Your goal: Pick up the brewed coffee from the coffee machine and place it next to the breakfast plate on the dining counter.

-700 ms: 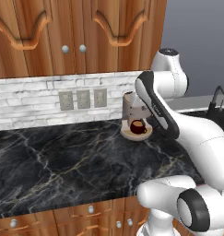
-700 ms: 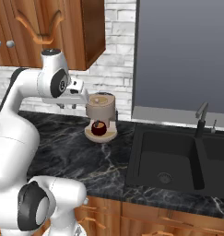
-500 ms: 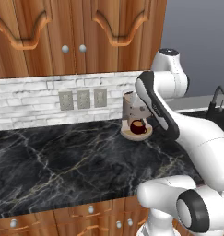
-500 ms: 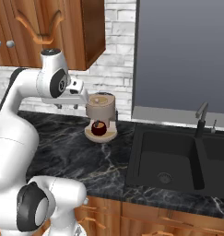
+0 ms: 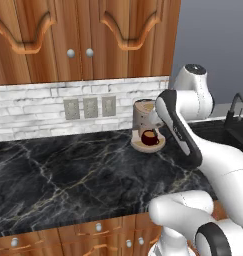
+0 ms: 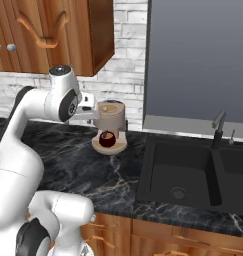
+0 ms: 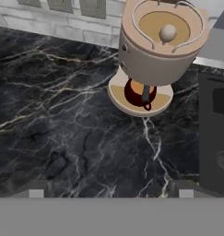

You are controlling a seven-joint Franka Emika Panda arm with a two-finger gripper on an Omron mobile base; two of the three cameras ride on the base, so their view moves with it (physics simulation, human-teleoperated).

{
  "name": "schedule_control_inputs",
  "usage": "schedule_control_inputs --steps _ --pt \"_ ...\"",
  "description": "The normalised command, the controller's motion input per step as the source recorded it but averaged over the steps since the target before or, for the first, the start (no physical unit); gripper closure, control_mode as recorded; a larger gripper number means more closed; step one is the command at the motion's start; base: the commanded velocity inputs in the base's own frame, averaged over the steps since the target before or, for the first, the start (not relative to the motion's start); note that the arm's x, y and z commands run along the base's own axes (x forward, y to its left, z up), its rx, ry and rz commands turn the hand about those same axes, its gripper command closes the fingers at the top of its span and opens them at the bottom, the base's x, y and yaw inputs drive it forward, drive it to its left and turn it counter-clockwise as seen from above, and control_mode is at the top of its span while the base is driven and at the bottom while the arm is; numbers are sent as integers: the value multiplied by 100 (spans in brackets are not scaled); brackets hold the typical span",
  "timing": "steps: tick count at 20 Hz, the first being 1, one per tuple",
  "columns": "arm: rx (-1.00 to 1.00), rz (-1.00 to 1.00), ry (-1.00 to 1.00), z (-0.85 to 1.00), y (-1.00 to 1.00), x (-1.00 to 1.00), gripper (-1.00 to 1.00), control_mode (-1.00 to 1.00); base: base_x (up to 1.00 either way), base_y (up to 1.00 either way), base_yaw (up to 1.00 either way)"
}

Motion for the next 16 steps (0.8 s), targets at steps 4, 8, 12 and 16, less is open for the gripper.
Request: schedule_control_inputs --steps 4,8,12,16 --pt "0 17 -20 -61 -40 0 -100 -100 0 0 0" --pt "2 17 -20 -48 -30 4 -100 -100 0 0 0" --pt "4 15 -7 -27 -39 8 -100 -100 0 0 0" --pt "7 11 0 -14 -50 24 -100 -100 0 0 0"
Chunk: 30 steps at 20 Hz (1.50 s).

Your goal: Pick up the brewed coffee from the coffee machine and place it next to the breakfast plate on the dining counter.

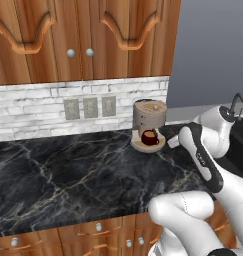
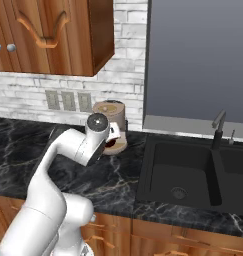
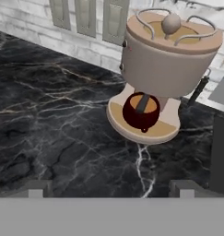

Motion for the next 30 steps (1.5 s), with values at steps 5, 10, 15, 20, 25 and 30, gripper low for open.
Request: schedule_control_inputs --steps 5,10,15,20,25,30 --pt "14 9 1 -3 -32 43 -100 -100 0 0 0" --pt "20 6 0 -3 -23 37 -100 -100 0 0 0" --pt "14 2 -1 -20 -2 29 -100 -100 0 0 0" --pt "7 0 -10 -34 6 15 -100 -100 0 0 0" --pt "0 0 -18 -34 34 0 -100 -100 0 0 0" --pt "0 0 -15 -19 45 4 -100 -100 0 0 0"
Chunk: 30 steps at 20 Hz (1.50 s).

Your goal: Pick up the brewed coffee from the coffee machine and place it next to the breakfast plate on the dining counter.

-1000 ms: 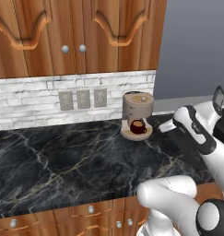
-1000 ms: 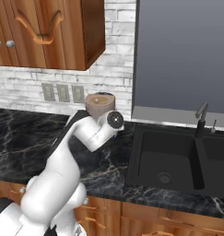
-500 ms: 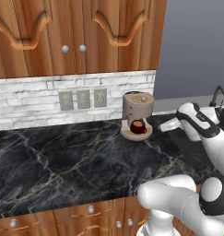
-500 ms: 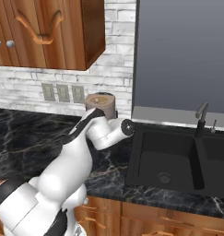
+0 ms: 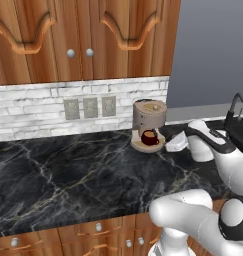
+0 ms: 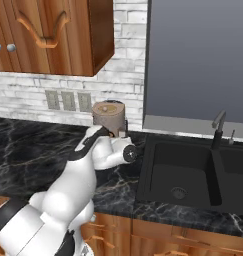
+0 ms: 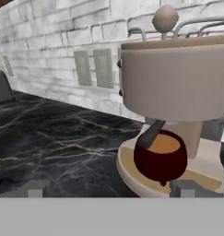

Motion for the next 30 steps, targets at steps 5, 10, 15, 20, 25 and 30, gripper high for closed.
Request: schedule_control_inputs --steps 5,10,15,20,25,30 --pt "0 1 -9 -25 15 12 -100 -100 0 0 0" --pt "0 2 0 -25 0 33 -100 -100 0 0 0" --pt "0 1 0 -20 0 32 -100 -100 0 0 0" --pt "0 0 0 -16 -4 22 -100 -100 0 0 0" --pt "1 1 -2 -9 -18 16 -100 -100 0 0 0" --pt "3 0 -1 0 -26 21 -100 -100 0 0 0"
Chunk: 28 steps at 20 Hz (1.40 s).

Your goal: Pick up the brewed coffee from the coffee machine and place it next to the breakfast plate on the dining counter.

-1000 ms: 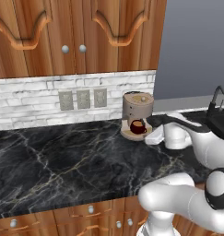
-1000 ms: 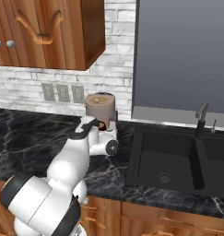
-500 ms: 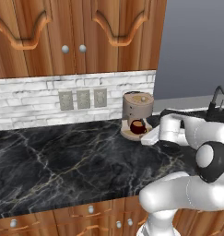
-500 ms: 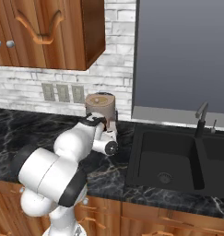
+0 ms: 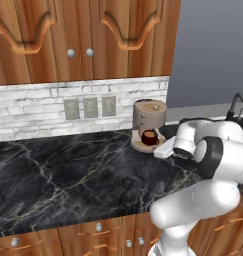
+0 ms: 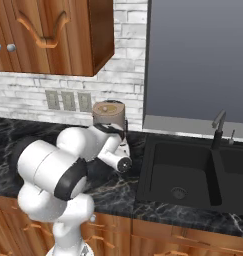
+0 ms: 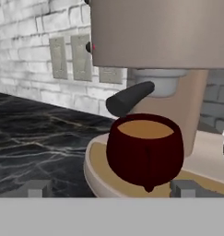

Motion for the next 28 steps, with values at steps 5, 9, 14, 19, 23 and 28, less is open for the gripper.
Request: schedule_control_inputs --steps 5,9,14,19,23,28 --pt "2 0 0 0 -17 28 -100 -100 0 0 0" --pt "0 0 0 0 -1 28 -100 -100 0 0 0" --pt "0 0 0 0 0 24 -100 -100 0 0 0" --pt "0 0 0 0 0 29 100 -100 0 0 0" --pt "0 2 0 -1 7 39 100 -100 0 0 0" --pt "0 5 0 -8 6 14 100 -100 0 0 0"
